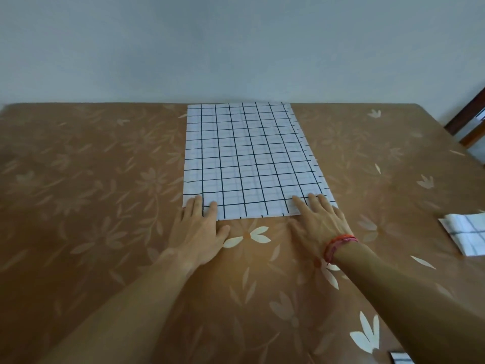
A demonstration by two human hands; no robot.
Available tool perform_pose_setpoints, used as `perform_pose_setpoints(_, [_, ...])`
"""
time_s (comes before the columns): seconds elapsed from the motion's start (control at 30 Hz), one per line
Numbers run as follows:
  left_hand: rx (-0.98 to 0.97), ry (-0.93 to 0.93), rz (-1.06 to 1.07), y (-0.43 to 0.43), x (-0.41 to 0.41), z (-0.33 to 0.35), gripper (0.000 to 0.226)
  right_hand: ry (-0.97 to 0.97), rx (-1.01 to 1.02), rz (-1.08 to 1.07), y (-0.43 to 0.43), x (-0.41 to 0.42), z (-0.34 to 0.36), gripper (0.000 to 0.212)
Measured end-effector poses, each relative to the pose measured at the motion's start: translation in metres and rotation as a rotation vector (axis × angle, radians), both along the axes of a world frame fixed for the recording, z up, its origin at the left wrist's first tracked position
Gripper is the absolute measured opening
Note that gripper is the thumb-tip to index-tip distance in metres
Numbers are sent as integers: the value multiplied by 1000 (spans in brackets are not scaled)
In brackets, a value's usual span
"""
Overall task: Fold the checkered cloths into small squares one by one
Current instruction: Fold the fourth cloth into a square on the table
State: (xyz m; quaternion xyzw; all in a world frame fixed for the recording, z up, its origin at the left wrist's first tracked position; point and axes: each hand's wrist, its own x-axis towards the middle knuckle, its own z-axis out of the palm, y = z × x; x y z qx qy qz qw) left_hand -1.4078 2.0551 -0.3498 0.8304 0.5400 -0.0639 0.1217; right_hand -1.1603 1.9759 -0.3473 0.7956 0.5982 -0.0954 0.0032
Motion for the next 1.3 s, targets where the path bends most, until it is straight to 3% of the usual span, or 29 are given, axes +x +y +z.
perform_pose_setpoints(0.27, [186,-73,4,-12,-6,2,61,-125,12,18,-11,-7,2,60])
perform_pose_setpoints(0.5, [398,-257,-61,-10,-28,14,11,-166,64,47,-17,-15,9,66])
perform_pose_setpoints(0.63, [455,-384,-72,-11,-41,26,14,-178,105,64,-19,-29,14,77])
perform_pose_setpoints(0.7, [473,-448,-86,-14,-46,35,13,-199,105,73,-18,-33,15,70])
perform_pose_setpoints(0.87, [469,-495,-81,-31,-66,59,5,-214,38,-10,-29,-27,43,24])
perform_pose_setpoints(0.97, [428,-478,-74,-38,-84,66,10,-152,0,-50,-45,-25,70,26])
perform_pose_setpoints(1.1, [369,-506,-38,-56,-100,78,12,2,123,-153,-65,-22,91,14])
perform_pose_setpoints(1.2, [291,-576,62,-72,-110,78,10,151,100,-218,-85,-24,103,10])
perform_pose_setpoints(1.3, [132,-699,220,-89,-119,77,28,245,131,-252,-104,-25,112,9])
